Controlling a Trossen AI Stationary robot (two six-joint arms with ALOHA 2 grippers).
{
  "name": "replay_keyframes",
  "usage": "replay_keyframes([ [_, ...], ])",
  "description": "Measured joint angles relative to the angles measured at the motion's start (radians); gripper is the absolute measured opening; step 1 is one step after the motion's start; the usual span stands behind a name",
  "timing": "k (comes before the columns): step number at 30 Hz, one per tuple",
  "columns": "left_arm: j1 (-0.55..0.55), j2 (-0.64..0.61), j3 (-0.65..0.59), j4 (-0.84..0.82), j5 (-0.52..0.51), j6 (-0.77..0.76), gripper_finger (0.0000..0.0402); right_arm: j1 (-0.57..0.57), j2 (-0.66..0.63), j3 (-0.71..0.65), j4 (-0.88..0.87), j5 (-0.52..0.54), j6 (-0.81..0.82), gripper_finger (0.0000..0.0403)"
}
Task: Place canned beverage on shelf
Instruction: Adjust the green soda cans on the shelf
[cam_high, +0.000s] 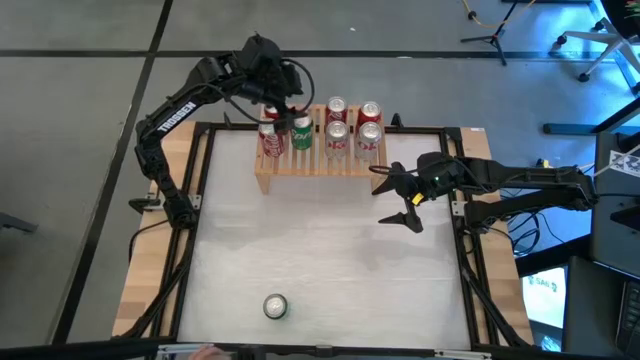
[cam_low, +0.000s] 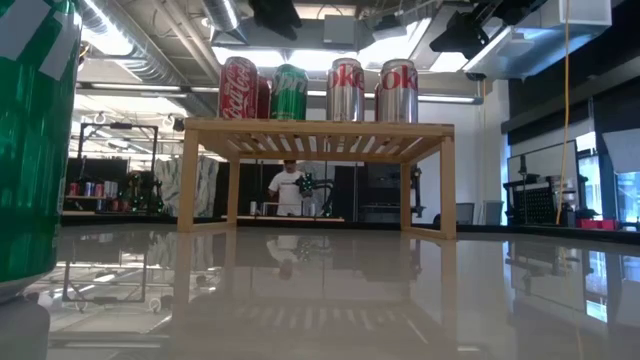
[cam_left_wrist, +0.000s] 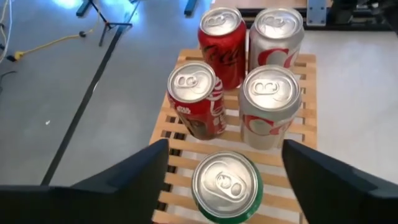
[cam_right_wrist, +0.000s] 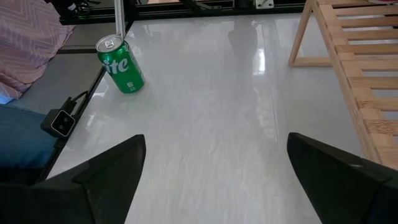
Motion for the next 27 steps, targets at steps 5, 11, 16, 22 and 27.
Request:
replay_keyframes([
  [5, -0.005, 0.000, -0.001, -0.027, -0.034, 0.018, 0.0354, 0.000, 0.000, 0.000, 0.000, 0.000, 0.000, 0.0386],
  [11, -0.040, 0.000, -0.001, -0.025, -0.072, 0.047, 0.0369, 0.000, 0.000, 0.000, 0.000, 0.000, 0.000, 0.0386],
  [16, -0.077, 0.000, -0.017, -0.019, -0.130, 0.058, 0.0369, 0.000, 0.000, 0.000, 0.000, 0.000, 0.000, 0.0386],
  [22, -0.091, 0.000, -0.071, -0.023, -0.106, 0.072, 0.0367, 0.000, 0.000, 0.000, 0.000, 0.000, 0.000, 0.0386],
  [27, -0.068, 0.001, -0.096, -0.022, -0.091, 0.071, 0.0366, 0.000, 0.000, 0.000, 0.000, 0.000, 0.000, 0.0386],
])
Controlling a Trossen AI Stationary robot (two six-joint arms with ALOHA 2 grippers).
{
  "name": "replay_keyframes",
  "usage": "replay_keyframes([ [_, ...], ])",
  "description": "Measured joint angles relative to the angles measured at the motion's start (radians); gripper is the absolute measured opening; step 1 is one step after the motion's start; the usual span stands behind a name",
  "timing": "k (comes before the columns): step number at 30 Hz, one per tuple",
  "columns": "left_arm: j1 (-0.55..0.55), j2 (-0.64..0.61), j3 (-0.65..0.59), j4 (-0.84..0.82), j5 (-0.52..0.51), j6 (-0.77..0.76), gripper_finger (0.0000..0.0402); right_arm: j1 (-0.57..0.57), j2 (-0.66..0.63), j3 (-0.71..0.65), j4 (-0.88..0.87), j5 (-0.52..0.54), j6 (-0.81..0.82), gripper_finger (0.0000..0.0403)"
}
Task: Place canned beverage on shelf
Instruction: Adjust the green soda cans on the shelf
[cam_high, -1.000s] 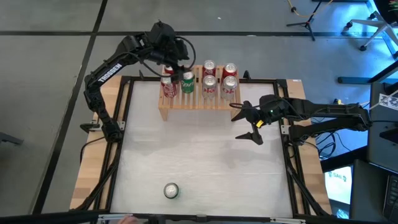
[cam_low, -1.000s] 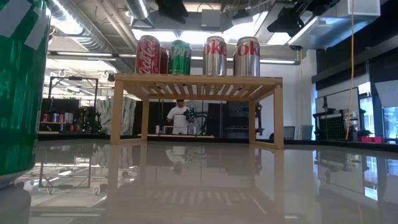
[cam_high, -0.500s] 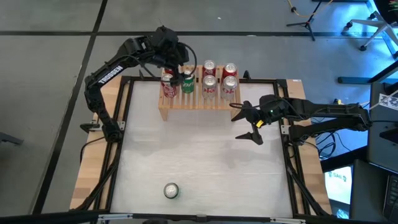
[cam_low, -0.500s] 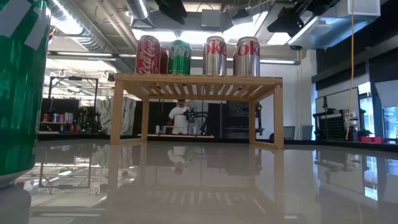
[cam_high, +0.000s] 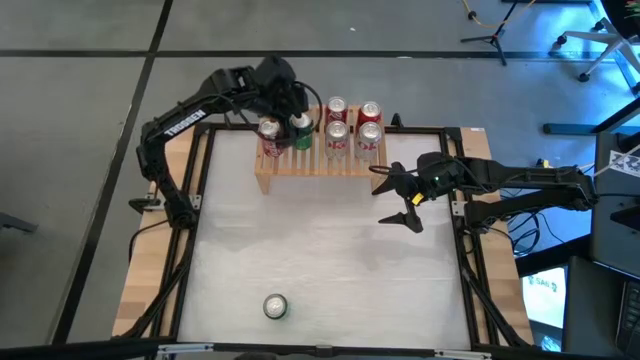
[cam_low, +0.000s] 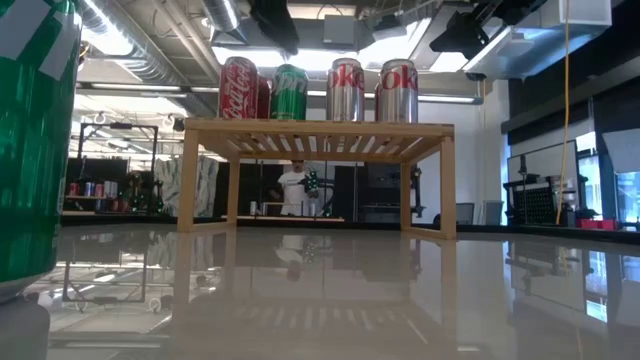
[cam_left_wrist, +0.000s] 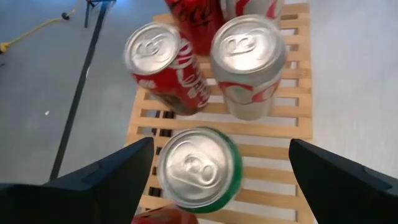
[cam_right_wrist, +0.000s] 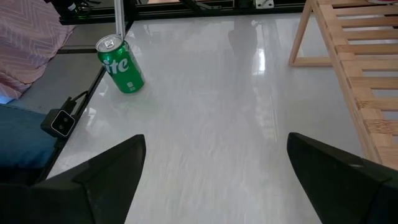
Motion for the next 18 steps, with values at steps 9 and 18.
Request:
replay_keyframes([
  [9, 0.054, 0.000, -0.029, 0.008, 0.049, -0.004, 0.0366, 0.000, 0.000, 0.000, 0.000, 0.000, 0.000, 0.0386],
  [18, 0.089, 0.000, -0.076, 0.029, 0.083, -0.004, 0.0366, 0.000, 0.000, 0.000, 0.000, 0.000, 0.000, 0.0386],
])
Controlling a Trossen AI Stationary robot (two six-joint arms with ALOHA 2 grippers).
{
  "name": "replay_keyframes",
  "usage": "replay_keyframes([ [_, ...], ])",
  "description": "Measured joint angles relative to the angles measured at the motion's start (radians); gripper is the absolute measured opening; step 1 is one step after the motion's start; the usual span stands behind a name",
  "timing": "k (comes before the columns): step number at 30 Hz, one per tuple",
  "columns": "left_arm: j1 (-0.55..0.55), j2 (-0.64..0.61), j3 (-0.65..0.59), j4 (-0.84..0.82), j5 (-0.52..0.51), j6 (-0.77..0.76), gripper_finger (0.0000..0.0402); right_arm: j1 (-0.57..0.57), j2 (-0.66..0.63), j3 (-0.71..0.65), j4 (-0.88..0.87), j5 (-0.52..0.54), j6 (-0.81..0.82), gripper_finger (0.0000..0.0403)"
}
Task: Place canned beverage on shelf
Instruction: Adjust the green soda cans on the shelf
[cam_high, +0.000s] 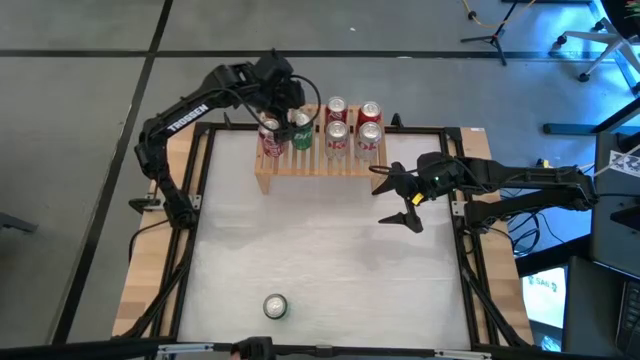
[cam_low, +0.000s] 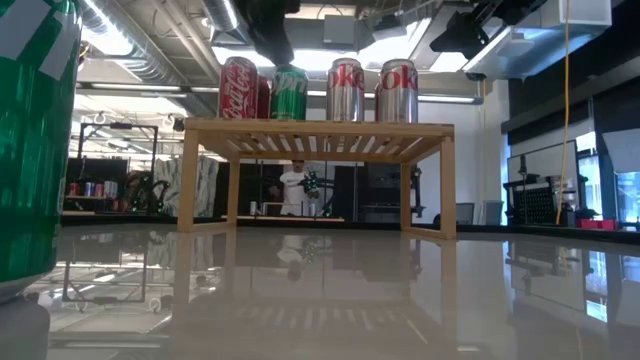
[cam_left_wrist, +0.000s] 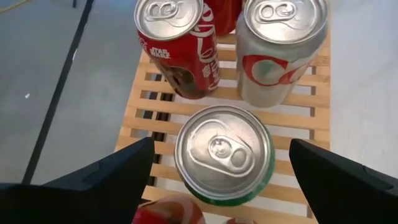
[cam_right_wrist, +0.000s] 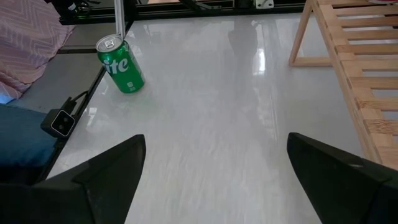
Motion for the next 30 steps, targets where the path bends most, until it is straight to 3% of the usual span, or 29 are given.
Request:
replay_keyframes([
  [13, 0.034, 0.000, -0.085, 0.057, 0.050, 0.000, 0.0366, 0.000, 0.000, 0.000, 0.000, 0.000, 0.000, 0.0386],
  [30, 0.038, 0.000, -0.105, 0.123, 0.037, 0.008, 0.0349, 0.000, 0.000, 0.000, 0.000, 0.000, 0.000, 0.0386],
])
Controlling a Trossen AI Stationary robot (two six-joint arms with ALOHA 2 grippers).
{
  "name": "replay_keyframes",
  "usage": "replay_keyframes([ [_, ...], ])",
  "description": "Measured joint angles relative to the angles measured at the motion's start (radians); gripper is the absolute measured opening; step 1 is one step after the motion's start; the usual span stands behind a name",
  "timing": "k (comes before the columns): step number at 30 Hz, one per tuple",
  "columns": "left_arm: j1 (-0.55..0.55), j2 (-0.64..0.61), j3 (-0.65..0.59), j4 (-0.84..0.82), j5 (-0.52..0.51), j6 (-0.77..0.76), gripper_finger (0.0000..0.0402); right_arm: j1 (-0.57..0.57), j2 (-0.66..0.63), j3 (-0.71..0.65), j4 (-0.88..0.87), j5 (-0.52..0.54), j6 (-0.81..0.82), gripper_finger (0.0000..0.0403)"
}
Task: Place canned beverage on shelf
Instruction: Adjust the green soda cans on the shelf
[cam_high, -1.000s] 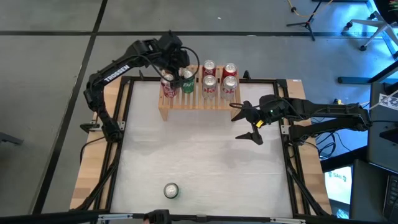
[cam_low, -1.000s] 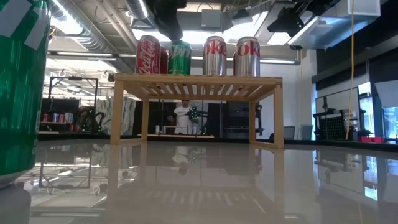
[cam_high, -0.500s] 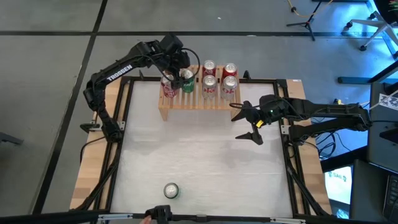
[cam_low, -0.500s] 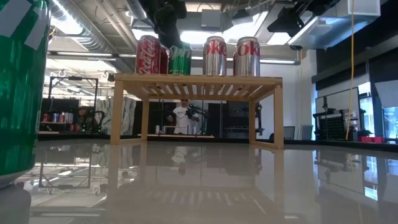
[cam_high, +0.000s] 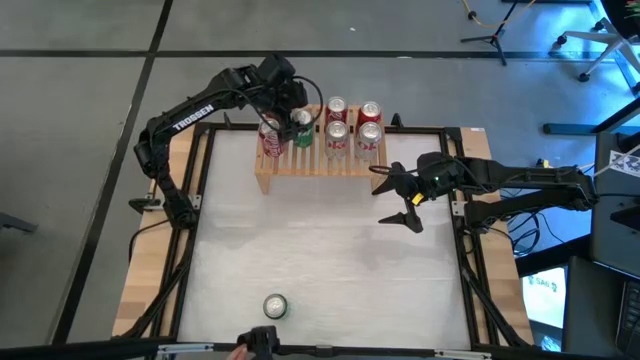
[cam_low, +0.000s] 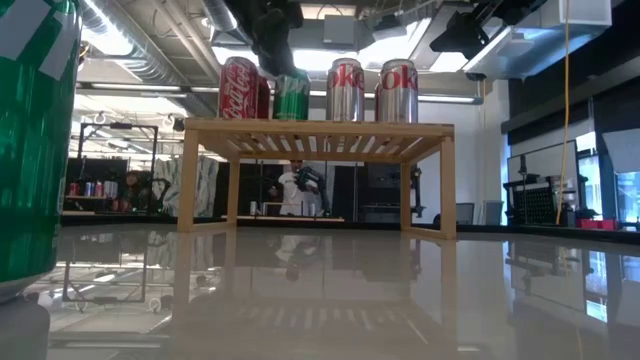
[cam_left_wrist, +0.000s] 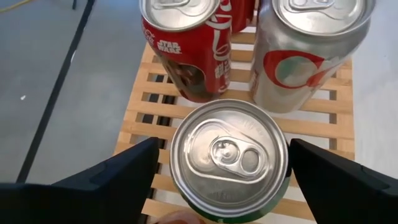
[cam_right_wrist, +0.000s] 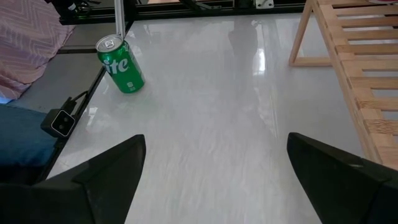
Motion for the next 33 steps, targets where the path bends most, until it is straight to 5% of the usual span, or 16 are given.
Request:
replay_keyframes([
  [9, 0.013, 0.000, 0.000, 0.006, 0.006, 0.000, 0.0319, 0.000, 0.000, 0.000, 0.000, 0.000, 0.000, 0.0386],
  [33, 0.060, 0.043, 0.002, 0.059, 0.003, 0.052, 0.0316, 0.000, 0.000, 0.000, 0.000, 0.000, 0.000, 0.0386],
])
